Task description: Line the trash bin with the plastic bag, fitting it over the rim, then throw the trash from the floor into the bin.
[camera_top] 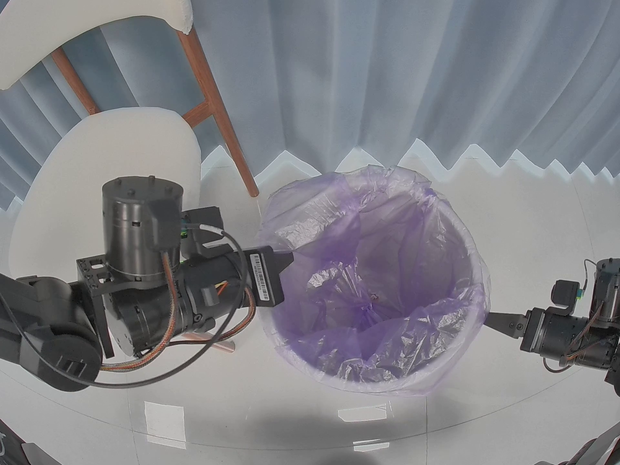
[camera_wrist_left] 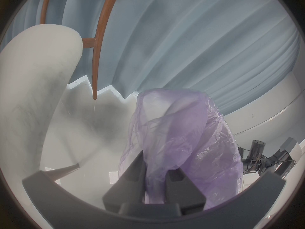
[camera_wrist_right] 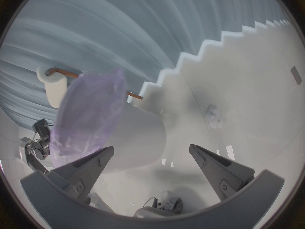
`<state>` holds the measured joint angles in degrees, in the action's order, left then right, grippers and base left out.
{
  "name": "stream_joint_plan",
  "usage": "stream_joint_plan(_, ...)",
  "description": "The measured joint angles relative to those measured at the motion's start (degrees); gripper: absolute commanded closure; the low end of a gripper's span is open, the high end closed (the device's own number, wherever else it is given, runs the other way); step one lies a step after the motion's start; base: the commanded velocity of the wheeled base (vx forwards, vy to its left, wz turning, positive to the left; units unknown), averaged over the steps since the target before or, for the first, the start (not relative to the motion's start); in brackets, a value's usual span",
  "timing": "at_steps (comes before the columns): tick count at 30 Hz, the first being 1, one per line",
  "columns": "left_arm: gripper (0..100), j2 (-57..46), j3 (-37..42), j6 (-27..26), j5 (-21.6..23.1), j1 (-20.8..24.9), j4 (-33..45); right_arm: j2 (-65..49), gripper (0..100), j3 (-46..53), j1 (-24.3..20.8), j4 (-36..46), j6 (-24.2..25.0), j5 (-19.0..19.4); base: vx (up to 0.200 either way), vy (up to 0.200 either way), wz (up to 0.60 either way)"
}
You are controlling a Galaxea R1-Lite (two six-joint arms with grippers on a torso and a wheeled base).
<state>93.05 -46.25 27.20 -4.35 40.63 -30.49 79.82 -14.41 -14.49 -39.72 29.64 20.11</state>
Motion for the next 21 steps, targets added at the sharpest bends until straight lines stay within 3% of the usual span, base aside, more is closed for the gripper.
stream_joint_plan(9,100,2.4,-1.1,0.0,-0.4,-0.1,0.3,-1.6,0,-1.2,-0.5,-2.3,1.1,0.0,0.000,0.000,0.00)
stream_joint_plan(21,100,3.8,-1.7,0.0,-0.5,-0.8,0.1,-6.0,0,5.7,0.0,-2.3,0.0,0.0,0.000,0.000,0.00)
